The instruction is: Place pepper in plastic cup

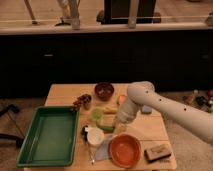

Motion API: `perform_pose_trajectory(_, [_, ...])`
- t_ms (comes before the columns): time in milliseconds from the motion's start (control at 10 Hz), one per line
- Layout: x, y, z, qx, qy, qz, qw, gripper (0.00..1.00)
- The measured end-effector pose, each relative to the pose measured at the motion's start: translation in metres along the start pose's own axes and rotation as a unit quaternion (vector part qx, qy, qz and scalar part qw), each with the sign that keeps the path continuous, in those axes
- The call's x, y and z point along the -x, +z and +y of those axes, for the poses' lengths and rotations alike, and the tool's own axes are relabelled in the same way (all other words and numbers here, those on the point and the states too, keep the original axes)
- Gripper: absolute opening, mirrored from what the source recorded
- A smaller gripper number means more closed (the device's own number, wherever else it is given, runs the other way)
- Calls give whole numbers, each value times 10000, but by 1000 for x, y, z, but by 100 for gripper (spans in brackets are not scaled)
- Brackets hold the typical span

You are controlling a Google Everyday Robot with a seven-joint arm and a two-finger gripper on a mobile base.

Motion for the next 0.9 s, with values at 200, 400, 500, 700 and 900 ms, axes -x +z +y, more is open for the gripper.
perform_pose_trajectory(200, [8,-3,-17,-190,-177,-102,9996,2])
perform_pose_trajectory(400, [14,-3,-26,-296,-348,-396,9982,2])
perform_pose_trajectory(500, [18,-2,-28,-308,-453,-617,9966,2])
perform_pose_trajectory(700, [29,0,-33,-292,-690,-1093,9912,2])
perform_pose_trajectory(900, [47,5,-41,-188,-924,-1454,9849,2])
